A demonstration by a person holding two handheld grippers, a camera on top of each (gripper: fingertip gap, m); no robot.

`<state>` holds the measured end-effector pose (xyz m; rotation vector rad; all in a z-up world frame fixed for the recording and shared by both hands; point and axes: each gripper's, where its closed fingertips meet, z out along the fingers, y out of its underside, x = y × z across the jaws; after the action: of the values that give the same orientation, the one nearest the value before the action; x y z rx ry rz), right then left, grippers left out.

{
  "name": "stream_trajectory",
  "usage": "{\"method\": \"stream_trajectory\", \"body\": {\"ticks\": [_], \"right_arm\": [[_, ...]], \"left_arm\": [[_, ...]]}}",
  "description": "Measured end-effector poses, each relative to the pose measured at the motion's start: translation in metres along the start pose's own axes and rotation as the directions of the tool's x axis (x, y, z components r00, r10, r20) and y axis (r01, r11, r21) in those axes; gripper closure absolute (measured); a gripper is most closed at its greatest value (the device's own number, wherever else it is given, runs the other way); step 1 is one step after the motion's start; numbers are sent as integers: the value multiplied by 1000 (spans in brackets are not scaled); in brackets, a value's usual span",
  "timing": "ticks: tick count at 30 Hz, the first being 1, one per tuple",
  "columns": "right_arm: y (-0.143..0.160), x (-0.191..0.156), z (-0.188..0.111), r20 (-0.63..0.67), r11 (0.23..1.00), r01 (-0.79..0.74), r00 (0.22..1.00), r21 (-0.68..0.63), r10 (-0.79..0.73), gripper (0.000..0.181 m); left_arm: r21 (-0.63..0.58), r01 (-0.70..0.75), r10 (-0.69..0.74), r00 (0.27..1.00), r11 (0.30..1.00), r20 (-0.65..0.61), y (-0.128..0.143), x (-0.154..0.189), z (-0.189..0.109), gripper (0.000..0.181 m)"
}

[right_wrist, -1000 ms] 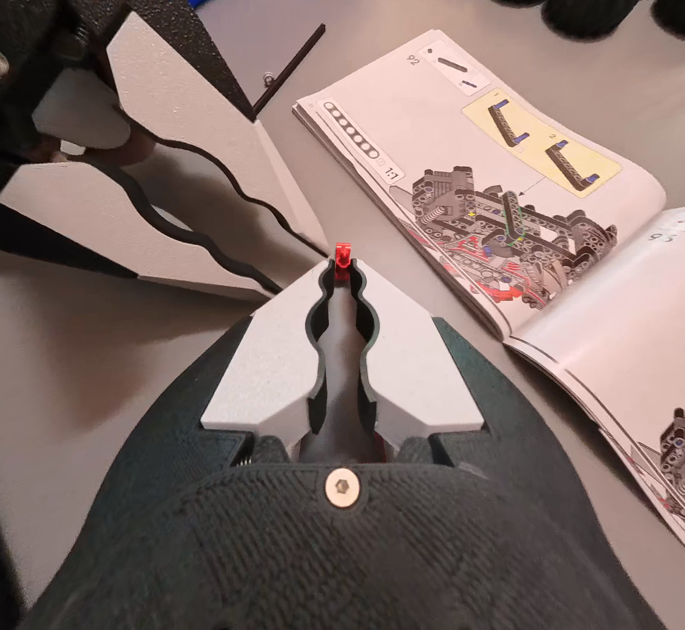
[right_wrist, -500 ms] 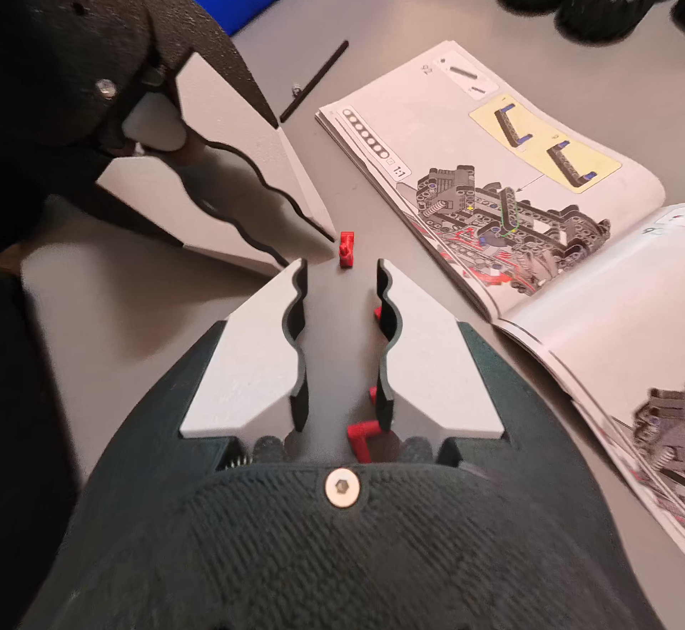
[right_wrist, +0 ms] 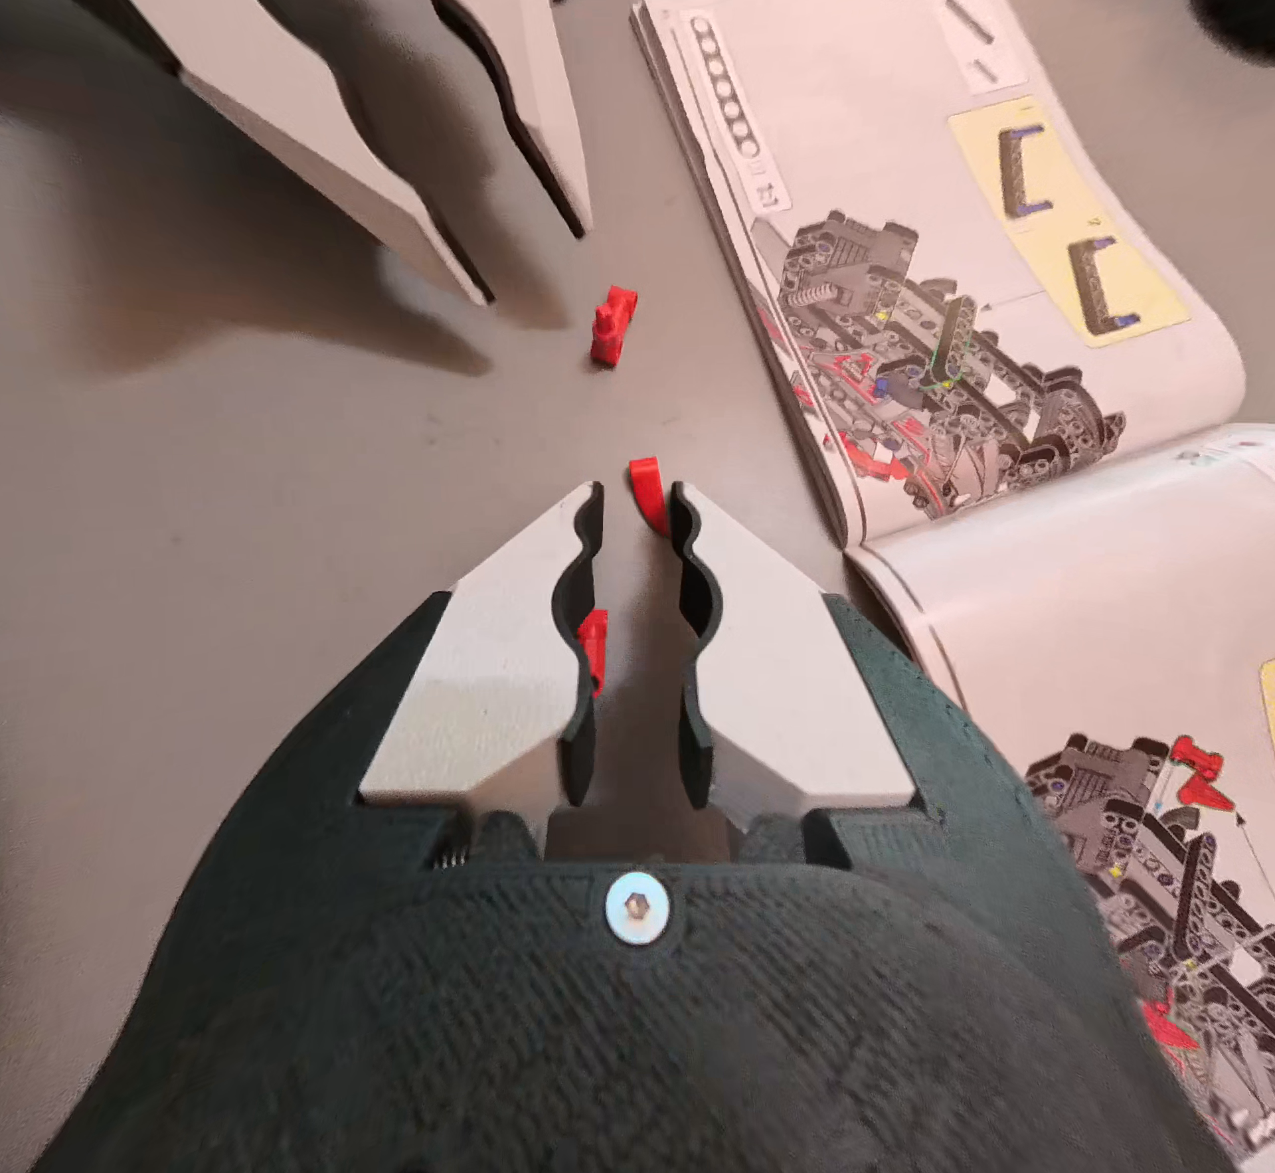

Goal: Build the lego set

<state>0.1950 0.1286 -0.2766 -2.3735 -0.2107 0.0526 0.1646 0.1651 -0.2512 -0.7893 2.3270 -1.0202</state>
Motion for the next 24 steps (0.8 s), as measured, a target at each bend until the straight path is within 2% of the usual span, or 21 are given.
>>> {"method": "stream_trajectory", "body": {"ticks": [6, 11, 16, 20, 22, 24], "right_arm": [[-2, -1, 2, 32, 999, 11, 999, 32, -12, 175], [-7, 0, -2, 56, 992, -103, 994, 70, 99, 175], [-31, -17, -20, 278, 930, -326, 921, 169, 272, 175], [-47, -32, -33, 430, 871, -435, 847, 227, 311, 175], [-52, -40, -37, 479, 857, -453, 826, 246, 298, 175], [-54, -42, -39, 503, 842, -474, 810, 258, 302, 176]], "left_arm": [[13, -57, 57, 997, 998, 46, -6, -4, -3, 161], [-15, -305, 304, 945, 952, 119, -22, -5, -2, 163], [-51, -524, 527, 842, 850, 115, -34, 2, 3, 155], [-33, -592, 592, 797, 805, 121, -43, 5, 5, 156], [-11, -599, 597, 797, 801, 89, -43, 11, 7, 162], [8, -599, 598, 800, 801, 47, -41, 18, 9, 175]]}}
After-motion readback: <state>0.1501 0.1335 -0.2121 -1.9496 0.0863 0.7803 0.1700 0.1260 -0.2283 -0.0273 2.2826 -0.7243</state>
